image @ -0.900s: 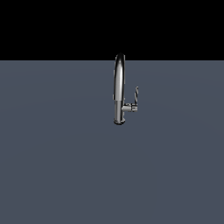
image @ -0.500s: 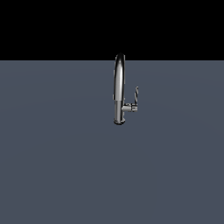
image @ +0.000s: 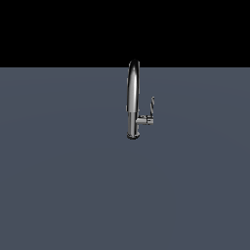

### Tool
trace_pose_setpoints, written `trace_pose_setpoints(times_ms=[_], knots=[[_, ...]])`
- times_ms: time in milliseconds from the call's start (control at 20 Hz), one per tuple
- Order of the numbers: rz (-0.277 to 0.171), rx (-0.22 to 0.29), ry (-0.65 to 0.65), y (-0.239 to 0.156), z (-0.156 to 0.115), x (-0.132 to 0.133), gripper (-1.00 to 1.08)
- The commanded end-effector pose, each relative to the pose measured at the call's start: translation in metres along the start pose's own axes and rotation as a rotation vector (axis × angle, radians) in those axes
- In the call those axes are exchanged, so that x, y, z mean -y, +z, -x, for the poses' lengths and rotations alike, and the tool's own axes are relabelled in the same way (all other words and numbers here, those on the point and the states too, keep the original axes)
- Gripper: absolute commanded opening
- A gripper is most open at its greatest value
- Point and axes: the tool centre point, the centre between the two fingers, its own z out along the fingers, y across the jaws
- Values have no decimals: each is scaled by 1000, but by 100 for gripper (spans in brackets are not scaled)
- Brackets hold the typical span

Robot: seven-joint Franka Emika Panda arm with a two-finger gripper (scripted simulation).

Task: Turn on the faucet by rotating a designated handle.

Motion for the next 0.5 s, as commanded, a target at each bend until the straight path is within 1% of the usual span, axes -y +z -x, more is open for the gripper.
trace_pose_setpoints(times_ms=[0,450], knots=[[-27,25,28,1,-12,0,-100],[-152,137,152,7,-65,-3,-100]])
